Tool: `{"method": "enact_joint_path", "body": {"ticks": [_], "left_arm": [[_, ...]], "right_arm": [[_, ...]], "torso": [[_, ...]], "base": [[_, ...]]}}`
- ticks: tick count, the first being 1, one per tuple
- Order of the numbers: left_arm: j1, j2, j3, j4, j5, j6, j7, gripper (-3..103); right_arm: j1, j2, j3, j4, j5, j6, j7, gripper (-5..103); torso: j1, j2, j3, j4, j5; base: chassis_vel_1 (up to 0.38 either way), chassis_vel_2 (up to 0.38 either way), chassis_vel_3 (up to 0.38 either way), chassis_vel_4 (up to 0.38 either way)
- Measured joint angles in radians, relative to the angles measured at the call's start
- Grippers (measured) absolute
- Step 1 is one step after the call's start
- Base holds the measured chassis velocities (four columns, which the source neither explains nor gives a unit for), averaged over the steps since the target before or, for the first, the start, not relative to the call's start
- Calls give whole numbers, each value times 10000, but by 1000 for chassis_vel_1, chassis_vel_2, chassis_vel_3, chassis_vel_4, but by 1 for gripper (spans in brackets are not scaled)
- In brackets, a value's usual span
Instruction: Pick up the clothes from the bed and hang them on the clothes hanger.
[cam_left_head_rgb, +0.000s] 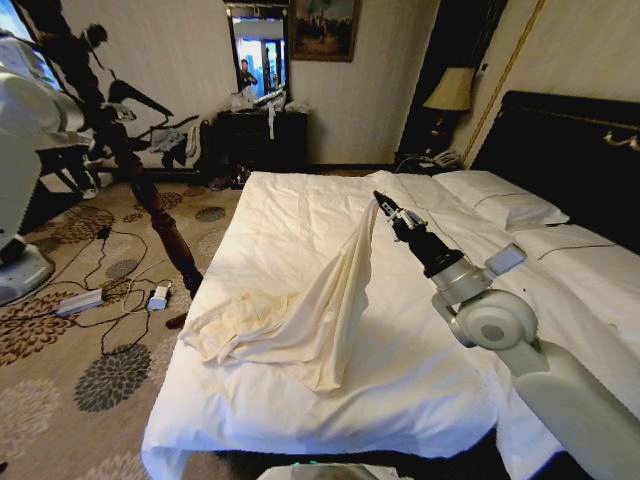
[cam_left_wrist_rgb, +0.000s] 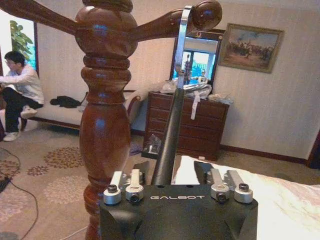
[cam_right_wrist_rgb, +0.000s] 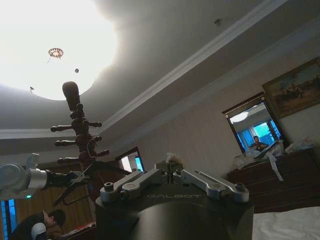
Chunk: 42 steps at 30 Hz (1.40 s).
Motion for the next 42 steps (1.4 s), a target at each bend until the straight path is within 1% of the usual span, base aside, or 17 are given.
{"method": "enact_joint_path", "body": {"ticks": [2,5,7,8,19,23,25,26,28,29,31,32,33,35,37,39,42], "left_arm": [[37,25,-29,-38,-55,-4,3,46],[165,93,-160,-134,-139,-15,14,30],[194,110,-196,-149,-140,-18,32,30],[227,141,-241,-194,-151,-27,116,19],[410,328,-607,-1198,-765,-808,512,16],[785,614,-1002,-2386,-1261,-855,570,16],[1686,1062,-1699,-3756,-1840,-916,693,16],[1686,1062,-1699,-3756,-1840,-916,693,16],[3214,1767,-2660,-5616,-2839,-1241,1039,16],[3214,1767,-2660,-5616,-2839,-1241,1039,16],[4613,2410,-3069,-7171,-3574,-1627,1837,16],[5379,2657,-3212,-7829,-3844,-1823,2331,16],[5379,2657,-3212,-7829,-3844,-1823,2331,16],[6683,2783,-3684,-8671,-4315,-1953,3109,16],[7818,2806,-4314,-9230,-4955,-1962,3414,16],[8087,2809,-4436,-9355,-5101,-1951,3470,16],[9462,2909,-4909,-9907,-5553,-1551,3964,16]], "right_arm": [[7,10,-25,-5,-18,0,1,0],[14,18,-69,-9,-57,-1,4,0],[14,10,-70,-9,-60,-2,4,0],[12,-14,-69,-9,-69,-4,6,0],[39,-84,-91,5,-125,-28,27,0],[15,-30,-104,12,-128,-59,158,0],[-75,10,-119,-54,-264,-127,286,0],[-75,10,-119,-54,-264,-127,286,0],[-163,33,-110,-149,-417,-161,382,0],[-163,33,-110,-149,-417,-161,382,0],[-285,12,140,-143,-454,-418,848,0],[-445,-69,481,49,-226,-798,1460,0],[-445,-69,481,49,-226,-798,1460,0],[-627,-275,1033,588,538,-1467,2978,0],[-652,-453,1281,786,723,-1824,3677,0],[-654,-502,1329,796,704,-1901,3797,0],[-613,-817,1622,821,798,-2406,4930,0]], "torso": [[0,0,0,-1,1],[0,0,0,0,0],[0,0,0,0,0],[0,0,0,0,0],[0,0,0,-1,2],[1,0,0,-2,4],[0,0,0,-4,4],[0,0,0,-4,4],[1,0,-1,3,3],[1,0,-1,3,3],[-2,0,-1,10,1],[-3,1,-2,9,6],[-3,1,-2,9,6],[-2,1,-2,-15,-2],[-1,1,-2,-9,7],[-1,1,-2,-3,7],[-2,1,-3,2,2]], "base": [[0,0,0,0],[0,0,0,0],[0,0,0,0],[0,0,0,0],[0,0,0,0],[0,0,0,0],[0,0,0,0],[0,0,0,0],[0,0,0,0],[0,0,0,0],[0,0,0,0],[0,0,0,0],[0,0,0,0],[0,0,0,0],[0,0,0,0],[0,0,0,0],[0,0,0,0]]}}
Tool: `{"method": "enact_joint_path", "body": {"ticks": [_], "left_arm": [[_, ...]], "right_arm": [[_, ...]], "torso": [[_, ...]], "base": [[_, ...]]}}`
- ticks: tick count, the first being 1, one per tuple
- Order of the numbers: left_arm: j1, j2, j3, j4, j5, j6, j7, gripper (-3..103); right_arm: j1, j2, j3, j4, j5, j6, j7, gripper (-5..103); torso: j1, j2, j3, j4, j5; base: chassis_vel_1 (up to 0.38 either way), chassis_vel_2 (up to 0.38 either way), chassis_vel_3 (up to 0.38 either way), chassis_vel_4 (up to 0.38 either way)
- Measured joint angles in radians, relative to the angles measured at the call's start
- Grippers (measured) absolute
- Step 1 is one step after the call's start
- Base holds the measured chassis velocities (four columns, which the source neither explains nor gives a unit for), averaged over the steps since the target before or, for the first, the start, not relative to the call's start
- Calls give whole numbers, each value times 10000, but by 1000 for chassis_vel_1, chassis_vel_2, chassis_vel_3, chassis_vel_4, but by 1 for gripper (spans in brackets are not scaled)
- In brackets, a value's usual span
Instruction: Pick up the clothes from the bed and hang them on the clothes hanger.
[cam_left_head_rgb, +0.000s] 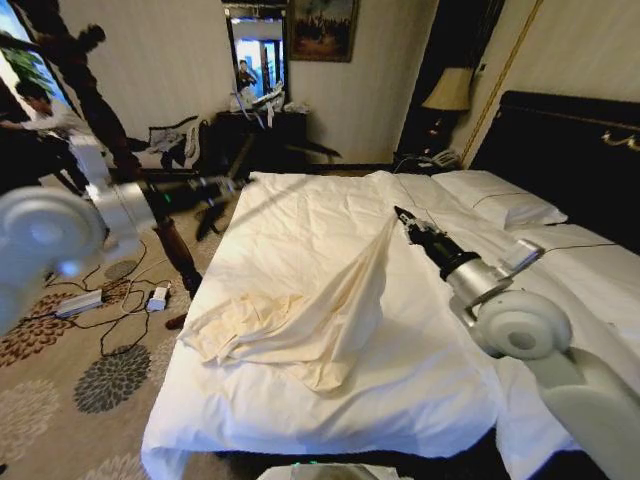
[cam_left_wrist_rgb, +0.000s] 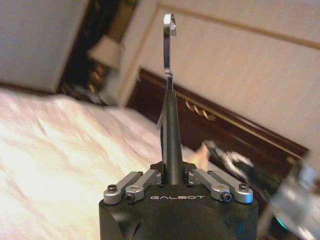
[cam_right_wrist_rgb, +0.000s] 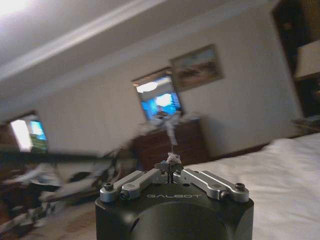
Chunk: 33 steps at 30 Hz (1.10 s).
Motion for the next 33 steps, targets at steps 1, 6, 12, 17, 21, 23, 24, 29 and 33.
{"method": "enact_joint_path", "body": {"ticks": [1,6,12,17,21,23,24,29,33], "left_arm": [[0,0,0,0,0,0,0,16],[588,54,59,-195,28,436,454,16],[523,48,130,-248,123,774,790,16],[397,362,255,-468,145,1203,837,16],[571,293,612,-729,569,1242,765,16],[988,11,788,-831,1236,1243,701,16],[1077,-58,802,-827,1381,1241,683,16],[1569,-629,809,-603,2151,1199,637,16],[1766,-678,623,-568,2300,1198,661,16]], "right_arm": [[0,0,0,0,0,0,0,0],[163,-158,66,-192,25,-148,756,0],[335,-216,-33,-500,-266,-346,1178,0],[433,-238,-109,-774,-366,-505,1485,0],[624,-149,-184,-818,-302,-329,1221,0],[650,-85,-187,-681,-163,-47,808,0],[640,-75,-180,-614,-96,22,669,0],[396,-161,-76,-81,171,279,-43,0],[322,-283,-81,140,163,299,-230,0]], "torso": [[0,0,0,0,0],[1,-1,3,-4,3],[2,-1,2,-2,-1],[2,-1,2,-1,2],[3,0,2,-3,1],[3,-1,3,-4,0],[3,-1,3,-3,0],[3,-1,3,-5,-4],[2,-1,2,-5,0]], "base": [[0,0,0,0],[0,0,0,0],[0,0,0,0],[0,0,0,0],[0,0,0,0],[0,0,0,0],[0,0,0,0],[0,0,0,0],[0,0,0,0]]}}
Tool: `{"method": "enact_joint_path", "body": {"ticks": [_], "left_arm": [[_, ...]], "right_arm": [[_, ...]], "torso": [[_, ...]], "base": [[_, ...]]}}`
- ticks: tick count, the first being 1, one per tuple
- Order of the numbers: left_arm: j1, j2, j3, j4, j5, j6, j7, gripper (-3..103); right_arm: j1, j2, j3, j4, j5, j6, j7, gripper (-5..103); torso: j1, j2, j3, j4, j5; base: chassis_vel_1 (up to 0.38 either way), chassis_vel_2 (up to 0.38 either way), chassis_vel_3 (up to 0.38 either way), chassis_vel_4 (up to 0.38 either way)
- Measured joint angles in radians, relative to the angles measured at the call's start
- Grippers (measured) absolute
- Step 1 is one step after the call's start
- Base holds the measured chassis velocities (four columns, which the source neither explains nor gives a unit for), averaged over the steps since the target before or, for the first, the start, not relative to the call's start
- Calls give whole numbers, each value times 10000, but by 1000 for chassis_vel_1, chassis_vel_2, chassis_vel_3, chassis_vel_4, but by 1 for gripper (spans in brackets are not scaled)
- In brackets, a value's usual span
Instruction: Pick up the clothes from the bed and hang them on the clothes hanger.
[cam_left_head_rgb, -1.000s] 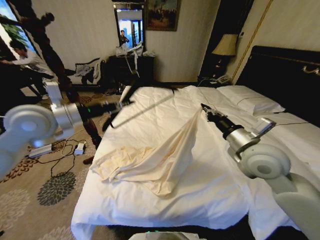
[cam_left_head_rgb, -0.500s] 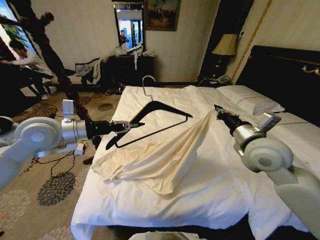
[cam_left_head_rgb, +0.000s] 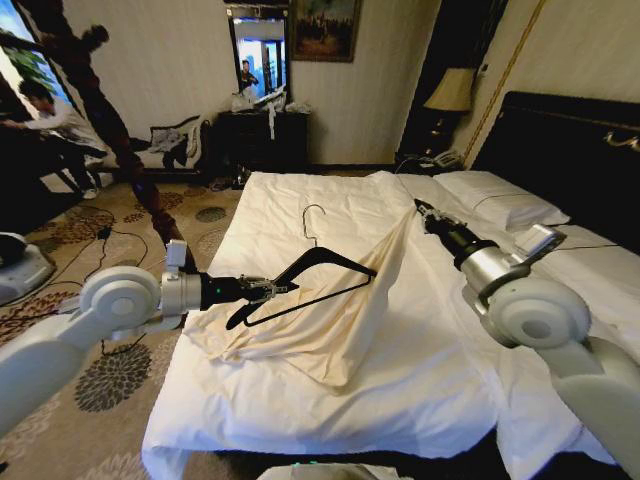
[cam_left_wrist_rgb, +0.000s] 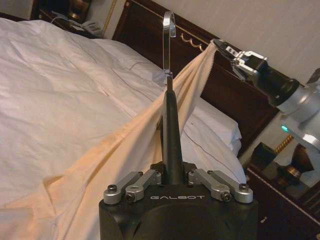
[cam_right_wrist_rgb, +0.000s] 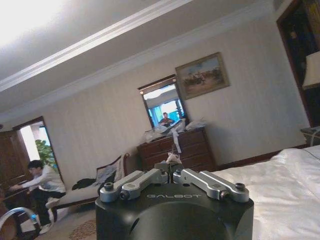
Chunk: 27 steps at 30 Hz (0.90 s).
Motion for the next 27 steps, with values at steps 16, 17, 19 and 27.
{"method": "enact_joint_path", "body": {"ticks": [16,17,19,27], "left_arm": [[-349,150,240,1156,751,-103,579,16],[-383,142,257,1159,753,-104,587,16],[-398,132,260,1155,753,-109,587,16],[270,-592,221,250,839,-178,389,16]], "right_arm": [[279,2,-309,132,-35,-62,-259,0],[256,-17,-304,154,-36,-62,-275,0],[251,-23,-302,166,-36,-62,-286,0],[249,-40,-339,203,-169,448,-1289,0]], "torso": [[0,0,0,1,0],[0,0,0,0,0],[0,0,0,1,0],[0,0,0,1,1]], "base": [[0,0,0,0],[0,0,0,0],[0,0,0,0],[0,0,0,0]]}}
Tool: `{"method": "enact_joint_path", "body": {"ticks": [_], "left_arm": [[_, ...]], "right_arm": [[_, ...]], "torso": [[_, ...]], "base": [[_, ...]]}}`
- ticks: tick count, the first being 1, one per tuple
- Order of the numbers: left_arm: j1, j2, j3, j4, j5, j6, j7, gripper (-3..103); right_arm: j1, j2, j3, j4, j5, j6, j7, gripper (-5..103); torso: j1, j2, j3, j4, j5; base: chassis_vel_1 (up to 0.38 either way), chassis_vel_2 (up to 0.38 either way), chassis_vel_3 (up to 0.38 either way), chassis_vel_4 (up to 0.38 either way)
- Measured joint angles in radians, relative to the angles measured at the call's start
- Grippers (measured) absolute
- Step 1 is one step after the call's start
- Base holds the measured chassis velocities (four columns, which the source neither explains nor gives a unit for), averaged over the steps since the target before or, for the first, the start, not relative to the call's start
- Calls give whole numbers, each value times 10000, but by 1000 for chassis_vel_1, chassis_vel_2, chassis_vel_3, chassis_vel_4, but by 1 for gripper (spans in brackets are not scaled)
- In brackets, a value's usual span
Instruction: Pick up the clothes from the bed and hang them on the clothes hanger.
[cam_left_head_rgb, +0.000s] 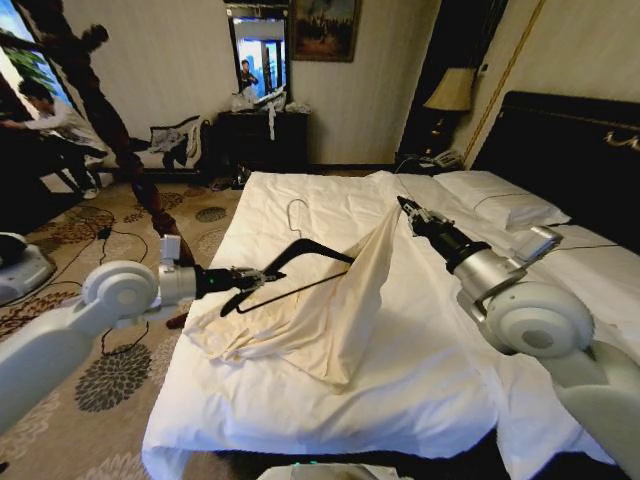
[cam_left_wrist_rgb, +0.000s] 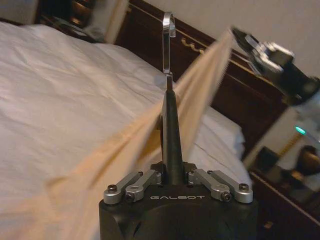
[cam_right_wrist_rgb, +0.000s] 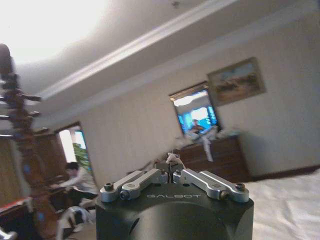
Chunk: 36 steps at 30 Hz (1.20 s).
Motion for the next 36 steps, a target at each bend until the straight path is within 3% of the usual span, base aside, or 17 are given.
{"method": "enact_joint_path", "body": {"ticks": [8,12,13,15,19,30,36], "left_arm": [[724,-1325,192,19,776,-2,-64,16],[676,-2455,147,686,1473,-2,64,16],[532,-3152,105,1029,1757,-7,151,16],[459,-3447,105,1157,1848,-11,170,16],[229,-5022,183,1547,2408,-35,370,16],[-282,-6578,640,2047,3309,-72,623,16],[-923,-6680,1099,2273,3368,-97,623,16]], "right_arm": [[-115,-40,-93,141,101,476,-889,0],[-346,-71,-128,263,167,963,-1660,0],[-501,-160,-152,329,206,1316,-2170,0],[-561,-207,-172,346,207,1457,-2398,0],[-1150,-489,-236,301,-22,2123,-3803,0],[-2182,-366,-669,213,-563,2512,-5488,0],[-2372,-316,-823,288,-696,2396,-6228,0]], "torso": [[0,0,0,1,0],[0,0,0,3,1],[0,0,0,1,0],[-1,0,0,2,2],[0,-2,0,-1,1],[0,-1,0,0,2],[0,-1,0,2,-1]], "base": [[0,0,0,0],[0,0,0,0],[0,0,0,0],[0,0,0,0],[0,0,0,0],[0,0,0,0],[0,0,0,0]]}}
